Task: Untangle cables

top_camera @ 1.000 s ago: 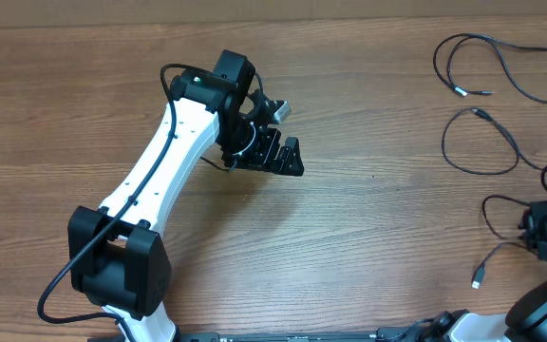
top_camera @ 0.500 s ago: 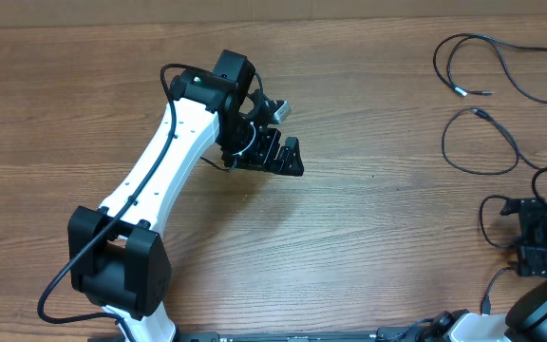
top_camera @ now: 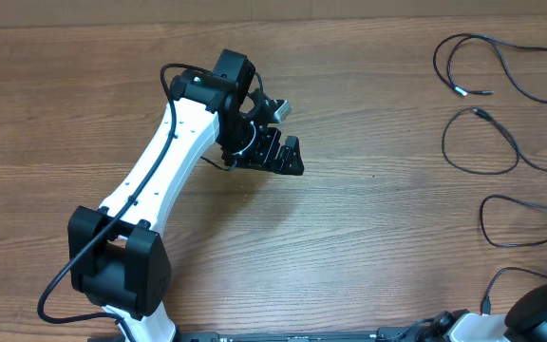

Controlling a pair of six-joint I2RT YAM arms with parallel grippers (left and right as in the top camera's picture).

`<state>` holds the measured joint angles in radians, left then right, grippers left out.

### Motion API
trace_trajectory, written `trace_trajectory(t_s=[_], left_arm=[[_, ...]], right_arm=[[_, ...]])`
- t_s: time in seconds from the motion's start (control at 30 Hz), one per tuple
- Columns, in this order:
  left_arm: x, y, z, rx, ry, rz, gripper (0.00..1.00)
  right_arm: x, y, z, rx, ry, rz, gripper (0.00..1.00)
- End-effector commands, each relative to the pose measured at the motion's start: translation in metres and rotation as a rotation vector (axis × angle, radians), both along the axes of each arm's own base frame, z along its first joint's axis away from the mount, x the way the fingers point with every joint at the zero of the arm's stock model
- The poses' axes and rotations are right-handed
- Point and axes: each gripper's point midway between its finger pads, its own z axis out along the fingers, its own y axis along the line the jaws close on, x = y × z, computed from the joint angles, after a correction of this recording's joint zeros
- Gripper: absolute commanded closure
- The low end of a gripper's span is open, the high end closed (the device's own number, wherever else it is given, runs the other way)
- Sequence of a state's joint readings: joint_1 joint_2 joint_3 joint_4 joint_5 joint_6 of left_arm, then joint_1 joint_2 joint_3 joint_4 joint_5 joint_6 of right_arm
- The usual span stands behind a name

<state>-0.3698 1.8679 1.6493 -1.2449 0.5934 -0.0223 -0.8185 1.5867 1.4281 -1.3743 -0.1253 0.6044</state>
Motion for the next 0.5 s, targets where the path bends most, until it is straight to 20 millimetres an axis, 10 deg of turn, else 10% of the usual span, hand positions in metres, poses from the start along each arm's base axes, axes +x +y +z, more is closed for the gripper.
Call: trace_trajectory(t_s=[0.0,0.47], left_arm=[[0.001,-0.002,0.005,-0.006,-0.028,-0.021,0.01],[0.001,-0.002,0.005,-0.006,-0.029,-0.023,0.00]], right_arm=[[-0.011,0.006,-0.009,0.015,0.041,0.005,0.00],[-0.035,0.031,-0.092,0.093,0.117,-0.029,0.00]])
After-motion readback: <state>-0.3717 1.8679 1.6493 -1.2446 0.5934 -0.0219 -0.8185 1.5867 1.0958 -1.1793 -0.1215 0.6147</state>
